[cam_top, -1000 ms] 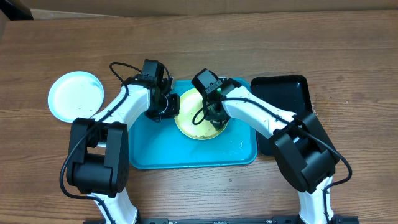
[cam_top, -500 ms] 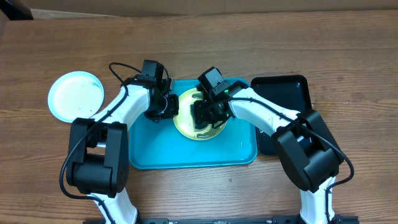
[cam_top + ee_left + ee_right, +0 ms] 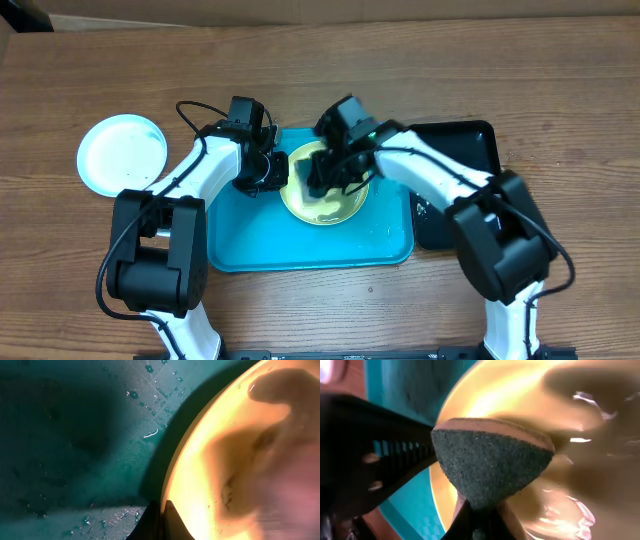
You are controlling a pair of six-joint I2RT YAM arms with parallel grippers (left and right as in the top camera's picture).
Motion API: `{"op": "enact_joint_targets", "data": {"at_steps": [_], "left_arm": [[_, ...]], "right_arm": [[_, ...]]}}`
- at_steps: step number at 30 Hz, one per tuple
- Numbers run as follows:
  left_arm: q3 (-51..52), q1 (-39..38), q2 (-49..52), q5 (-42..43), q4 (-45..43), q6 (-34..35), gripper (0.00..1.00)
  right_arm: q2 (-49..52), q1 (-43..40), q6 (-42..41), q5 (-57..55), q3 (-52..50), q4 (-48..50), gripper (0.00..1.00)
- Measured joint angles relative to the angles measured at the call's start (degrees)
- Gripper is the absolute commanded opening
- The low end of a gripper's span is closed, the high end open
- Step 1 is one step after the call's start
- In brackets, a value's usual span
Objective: Clean dirty plates on tray and stack at the side
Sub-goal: 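Scrub the yellow plate with the sponge in the right gripper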
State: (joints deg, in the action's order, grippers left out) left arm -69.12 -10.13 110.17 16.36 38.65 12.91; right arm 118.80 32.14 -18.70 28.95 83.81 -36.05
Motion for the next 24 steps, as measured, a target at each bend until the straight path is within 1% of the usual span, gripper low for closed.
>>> {"op": "enact_joint_targets", "data": {"at_steps": [4,9,14,19,24], "left_arm": [[0.0,0.0,0.0,0.0,0.0,0.0,0.04],[0.0,0.0,0.0,0.2,0.0,0.0,0.04],[0.0,0.0,0.0,0.2,0.0,0.0,0.04],[0.0,0.0,0.0,0.2,0.0,0.0,0.04],[0.0,0.0,0.0,0.2,0.0,0.0,0.04]], "right_arm": [[-5.3,-5.4,1.3,0.4,1.0,-4.5,0.04],[-12.9,-14.7,4.3,-0.8,2.4,-14.8,0.04],[-14.2,-22.6,7.6,-2.5,2.5,-23.7,0.04],[-14.2,-27.2,9.4,-3.4,2.5,-25.7,0.04],[-14.2,-27.6,9.9,-3.3,2.5,-26.1,0.04]]}}
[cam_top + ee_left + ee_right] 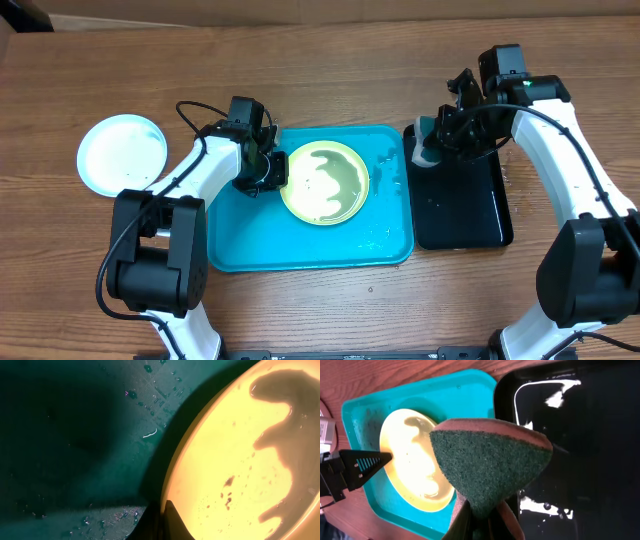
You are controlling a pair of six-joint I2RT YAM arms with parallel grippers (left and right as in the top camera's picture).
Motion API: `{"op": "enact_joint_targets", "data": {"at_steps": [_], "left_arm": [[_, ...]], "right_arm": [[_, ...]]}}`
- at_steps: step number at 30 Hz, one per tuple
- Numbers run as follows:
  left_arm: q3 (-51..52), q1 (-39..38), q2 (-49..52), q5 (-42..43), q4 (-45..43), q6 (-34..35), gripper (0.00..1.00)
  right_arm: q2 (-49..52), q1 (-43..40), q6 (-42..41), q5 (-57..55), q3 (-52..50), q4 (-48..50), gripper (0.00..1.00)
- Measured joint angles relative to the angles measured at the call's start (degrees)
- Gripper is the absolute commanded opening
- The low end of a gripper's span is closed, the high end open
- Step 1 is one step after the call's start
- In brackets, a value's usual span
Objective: Clean dirty plates on tray and stack at the side
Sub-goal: 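Scrub the yellow plate with the sponge in the right gripper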
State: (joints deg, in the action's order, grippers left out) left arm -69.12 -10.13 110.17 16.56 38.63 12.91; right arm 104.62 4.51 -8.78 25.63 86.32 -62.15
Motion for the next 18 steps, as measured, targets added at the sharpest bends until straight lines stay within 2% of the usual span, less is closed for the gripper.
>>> {"op": "enact_joint_targets", "data": {"at_steps": [11,15,18], "left_arm": [[0.0,0.0,0.0,0.0,0.0,0.0,0.04],[0.0,0.0,0.0,0.0,0.1,0.0,0.04],[0.0,0.0,0.0,0.0,0.1,0.0,0.04]], "right_arm": [[0.0,3.5,-0.3,1.5,-2.0,0.5,0.04],[0.0,8.4,-1.2,2.3,-4.8,5.2,0.04],[0.0,12.8,-4.1,2.7,-8.2,12.5,0.04]]}}
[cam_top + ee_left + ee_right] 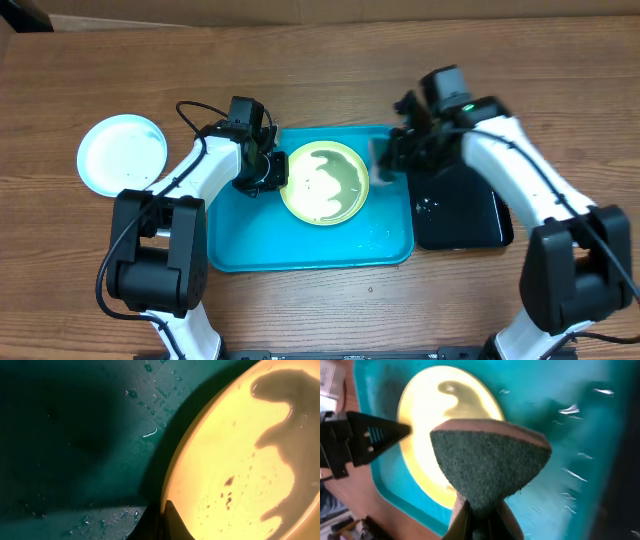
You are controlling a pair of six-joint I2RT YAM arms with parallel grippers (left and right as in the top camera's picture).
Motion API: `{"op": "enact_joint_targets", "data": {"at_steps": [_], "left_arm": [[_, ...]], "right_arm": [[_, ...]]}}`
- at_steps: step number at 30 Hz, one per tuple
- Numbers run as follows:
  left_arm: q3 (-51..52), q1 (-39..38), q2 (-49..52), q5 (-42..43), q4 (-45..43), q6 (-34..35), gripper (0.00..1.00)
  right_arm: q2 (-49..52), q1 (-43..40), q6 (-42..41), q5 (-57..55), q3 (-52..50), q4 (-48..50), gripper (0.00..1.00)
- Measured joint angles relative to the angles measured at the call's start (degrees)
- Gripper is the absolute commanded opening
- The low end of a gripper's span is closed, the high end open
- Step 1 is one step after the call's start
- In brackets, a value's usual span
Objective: Clean dirty plates on tray and stack at the side
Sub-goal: 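Scrub the yellow plate with the sponge in the right gripper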
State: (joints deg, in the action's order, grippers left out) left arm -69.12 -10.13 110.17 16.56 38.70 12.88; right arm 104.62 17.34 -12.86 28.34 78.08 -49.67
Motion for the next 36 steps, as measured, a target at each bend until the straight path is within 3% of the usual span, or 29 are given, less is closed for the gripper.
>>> {"op": "enact_joint_targets", "data": {"at_steps": [10,18,36], "left_arm": [[0.0,0.0,0.0,0.0,0.1,0.0,0.04],[0.0,0.0,0.0,0.0,0.0,0.0,0.04],[0.0,0.0,0.0,0.0,0.0,0.0,0.04]], "right_arm": [[0.0,14.2,-8.5,0.2,-9.5,24.2,0.04],[1.5,18.7,-9.6,-5.7,-10.0,26.4,0.04],[7.6,19.5,-9.7,-8.9,-10.7,33.6,0.04]]}}
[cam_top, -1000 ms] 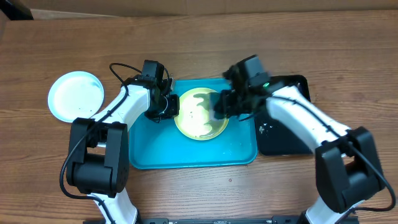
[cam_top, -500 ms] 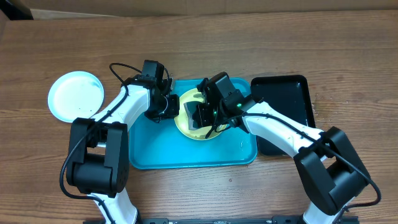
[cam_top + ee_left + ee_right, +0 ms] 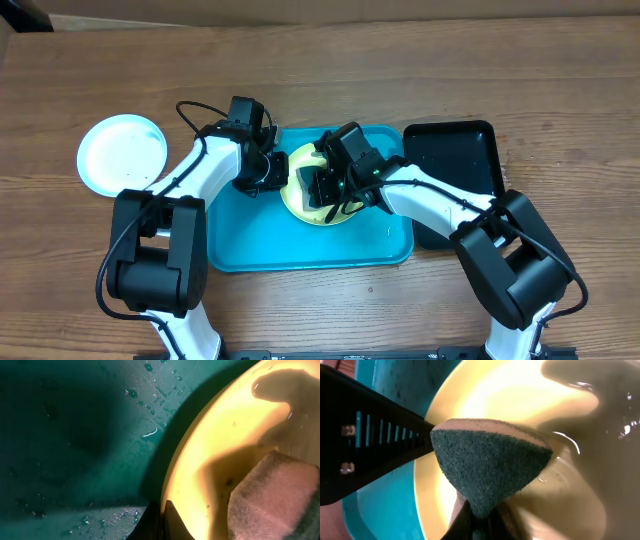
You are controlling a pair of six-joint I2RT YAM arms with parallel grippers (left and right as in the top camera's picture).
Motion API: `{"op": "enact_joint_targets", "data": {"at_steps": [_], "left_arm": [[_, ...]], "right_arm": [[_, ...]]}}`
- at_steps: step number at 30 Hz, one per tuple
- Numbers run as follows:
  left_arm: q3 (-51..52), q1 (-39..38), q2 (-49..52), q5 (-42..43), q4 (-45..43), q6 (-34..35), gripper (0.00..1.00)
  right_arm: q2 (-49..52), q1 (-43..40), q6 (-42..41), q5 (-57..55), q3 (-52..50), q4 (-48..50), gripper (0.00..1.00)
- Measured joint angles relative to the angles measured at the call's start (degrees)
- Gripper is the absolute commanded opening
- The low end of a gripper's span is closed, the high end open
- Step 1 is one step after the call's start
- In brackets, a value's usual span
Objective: Clean dirty plates on tray and stack at the side
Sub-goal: 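Scrub the yellow plate with the sponge in the right gripper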
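A yellow plate (image 3: 345,213) holding murky water (image 3: 280,390) lies on the teal tray (image 3: 260,240). My left gripper (image 3: 275,172) is shut on the plate's left rim (image 3: 172,485); its fingertips (image 3: 170,517) pinch the edge. My right gripper (image 3: 322,185) is shut on a green-and-brown sponge (image 3: 490,465), which presses down on the plate's left half. The left wrist view shows the sponge (image 3: 270,495) resting on the plate. The left gripper's black finger (image 3: 375,455) appears in the right wrist view, close to the sponge.
A white plate (image 3: 122,152) sits on the wooden table at the far left. A black tray (image 3: 460,150) stands against the teal tray's right side. Water drops lie on the teal tray (image 3: 150,435).
My right gripper with the sponge was over the teal tray's right edge beside the black tray; it is now down on the yellow plate. The left gripper has not moved.
The sponge was on the yellow plate at first. It was then over the black tray, then over the teal tray's right side, and is now back on the plate. My left gripper stayed shut on the plate's rim at every moment.
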State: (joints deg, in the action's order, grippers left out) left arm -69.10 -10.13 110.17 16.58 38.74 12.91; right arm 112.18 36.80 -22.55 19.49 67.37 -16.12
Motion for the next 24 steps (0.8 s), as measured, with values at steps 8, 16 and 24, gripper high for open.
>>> {"op": "enact_joint_targets", "data": {"at_steps": [8,16,24], "left_arm": [[0.0,0.0,0.0,0.0,0.0,0.0,0.04],[0.0,0.0,0.0,0.0,0.0,0.0,0.04],[0.0,0.0,0.0,0.0,0.0,0.0,0.04]], "right_arm": [[0.0,0.0,0.0,-0.2,0.0,5.2,0.04],[0.0,-0.1,0.0,-2.0,0.0,9.6,0.04],[-0.5,-5.4,0.0,-2.0,0.5,8.3,0.04]]}}
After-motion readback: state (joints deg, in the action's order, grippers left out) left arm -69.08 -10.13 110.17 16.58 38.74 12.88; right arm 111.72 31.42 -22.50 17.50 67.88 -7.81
